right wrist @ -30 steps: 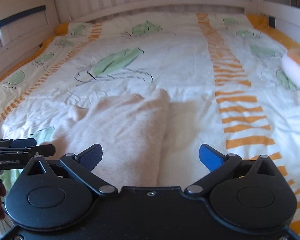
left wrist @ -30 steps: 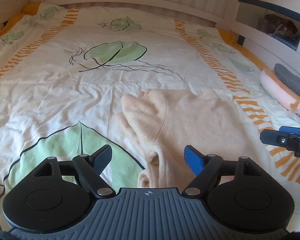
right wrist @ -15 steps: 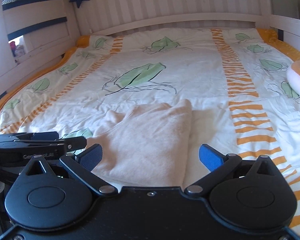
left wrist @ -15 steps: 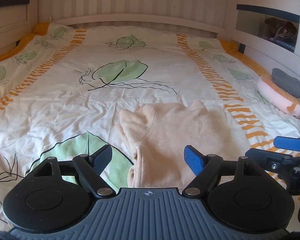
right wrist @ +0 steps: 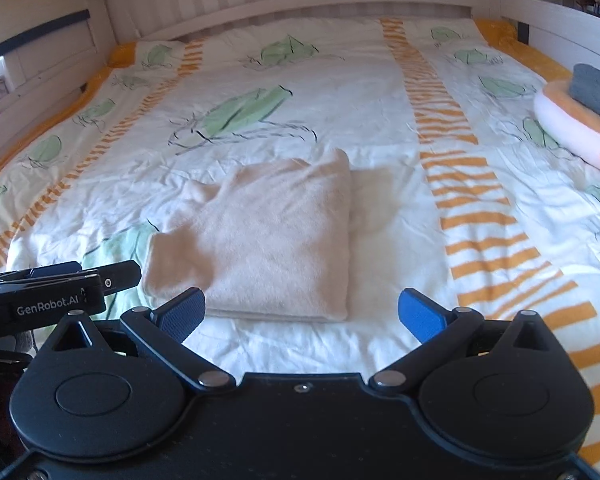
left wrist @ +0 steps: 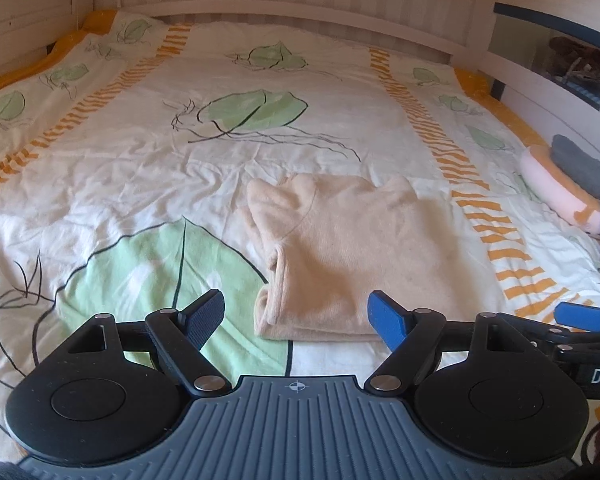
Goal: Fold small clothes
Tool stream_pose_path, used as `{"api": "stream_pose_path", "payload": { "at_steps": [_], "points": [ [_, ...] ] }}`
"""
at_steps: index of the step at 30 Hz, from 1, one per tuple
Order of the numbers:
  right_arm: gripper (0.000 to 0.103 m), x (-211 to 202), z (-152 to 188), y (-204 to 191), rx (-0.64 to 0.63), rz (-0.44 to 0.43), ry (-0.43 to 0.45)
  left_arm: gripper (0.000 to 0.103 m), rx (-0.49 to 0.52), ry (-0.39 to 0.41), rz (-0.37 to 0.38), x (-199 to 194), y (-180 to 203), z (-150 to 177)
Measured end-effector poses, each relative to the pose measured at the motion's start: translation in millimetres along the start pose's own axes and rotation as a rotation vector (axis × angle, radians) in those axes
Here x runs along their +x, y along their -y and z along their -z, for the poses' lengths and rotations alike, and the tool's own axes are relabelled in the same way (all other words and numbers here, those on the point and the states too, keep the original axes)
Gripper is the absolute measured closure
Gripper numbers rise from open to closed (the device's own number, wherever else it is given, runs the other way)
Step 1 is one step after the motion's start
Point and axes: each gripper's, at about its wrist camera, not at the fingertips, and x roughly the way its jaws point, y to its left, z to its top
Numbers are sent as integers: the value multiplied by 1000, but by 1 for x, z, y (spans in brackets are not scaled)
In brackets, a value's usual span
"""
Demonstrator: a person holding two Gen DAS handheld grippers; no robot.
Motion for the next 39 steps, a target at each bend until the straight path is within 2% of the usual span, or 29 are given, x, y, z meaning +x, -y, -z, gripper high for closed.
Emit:
{"api": "stream_pose_path", "payload": {
  "at_steps": [4,14,24,39],
  "points": [
    [1,-2,5,4,28,-6,-8,25,-23,-51,-11,4,1,4],
    [1,-1,9,8,75,-37,-25,25,-22,-93,-50,6,3,9],
    [1,-1,10,7,74,-35,-30,25,9,-92,-91,6,6,11],
    [1,5,7,5,73,-46,-38,25,19,-81,-92,7,6,9]
  ]
}}
